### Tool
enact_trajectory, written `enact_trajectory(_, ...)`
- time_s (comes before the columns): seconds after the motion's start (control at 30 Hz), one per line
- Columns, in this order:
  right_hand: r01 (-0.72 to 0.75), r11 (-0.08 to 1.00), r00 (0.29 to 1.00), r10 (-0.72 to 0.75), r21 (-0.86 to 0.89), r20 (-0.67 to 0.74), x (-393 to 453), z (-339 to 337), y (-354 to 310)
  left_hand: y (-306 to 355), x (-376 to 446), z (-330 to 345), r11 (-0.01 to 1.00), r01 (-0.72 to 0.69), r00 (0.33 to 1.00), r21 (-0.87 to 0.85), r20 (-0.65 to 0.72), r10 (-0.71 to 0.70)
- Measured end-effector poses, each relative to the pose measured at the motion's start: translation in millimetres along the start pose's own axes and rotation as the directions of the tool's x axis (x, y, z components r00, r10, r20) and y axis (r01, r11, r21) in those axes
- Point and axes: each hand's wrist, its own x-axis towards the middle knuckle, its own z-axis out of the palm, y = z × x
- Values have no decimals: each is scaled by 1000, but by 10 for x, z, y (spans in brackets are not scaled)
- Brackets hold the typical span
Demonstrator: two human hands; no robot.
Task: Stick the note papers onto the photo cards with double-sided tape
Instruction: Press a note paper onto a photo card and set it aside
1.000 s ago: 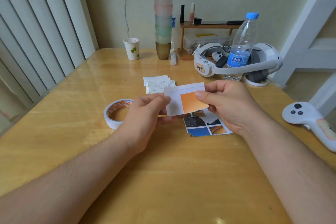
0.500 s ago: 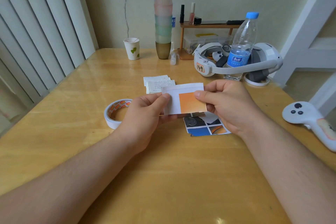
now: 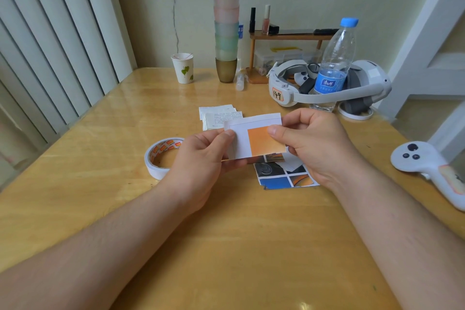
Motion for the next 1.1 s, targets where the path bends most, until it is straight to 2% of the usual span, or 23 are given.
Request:
enact_trajectory(0.23, -26, 999, 1000, 26, 34, 18, -40, 8, -57, 17, -13, 13, 1000, -7, 1000, 3, 9, 7)
enact_trajectory(0.37, -151, 977, 980, 129, 148, 151, -89, 59, -87, 21, -18, 10, 999, -12, 999, -44, 35, 13)
enact_trajectory(0.43, -175, 979, 967, 152, 102, 203, -102, 96, -56, 17, -26, 14, 998, -20, 999, -61, 37, 22)
enact_trajectory(0.53, -173, 984, 966, 162, 37, 204, -118, 127, -38, 16, -22, 20, 998, -19, 999, -58, 38, 21)
enact_trajectory(0.63, -138, 990, 971, 134, 7, 200, -124, 121, -30, 16, -17, 3, 999, -9, 999, -47, 35, 11)
enact_trajectory(0.77, -100, 993, 973, 86, 55, 215, -124, 123, -17, 23, -34, 10, 999, -17, 999, -35, 42, 19)
enact_trajectory(0.87, -68, 994, 975, 49, 83, 217, -109, 147, 8, 39, -32, 19, 993, -15, 999, -120, 40, 20)
enact_trajectory(0.93, -50, 992, 976, 24, 117, 218, -112, 166, 13, 68, -44, 27, 988, -11, 996, -154, 84, 24)
enact_trajectory(1.1, -28, 983, 964, -22, 181, 267, -142, 198, 27, 23, -53, 23, 997, -38, 990, -67, 135, 47)
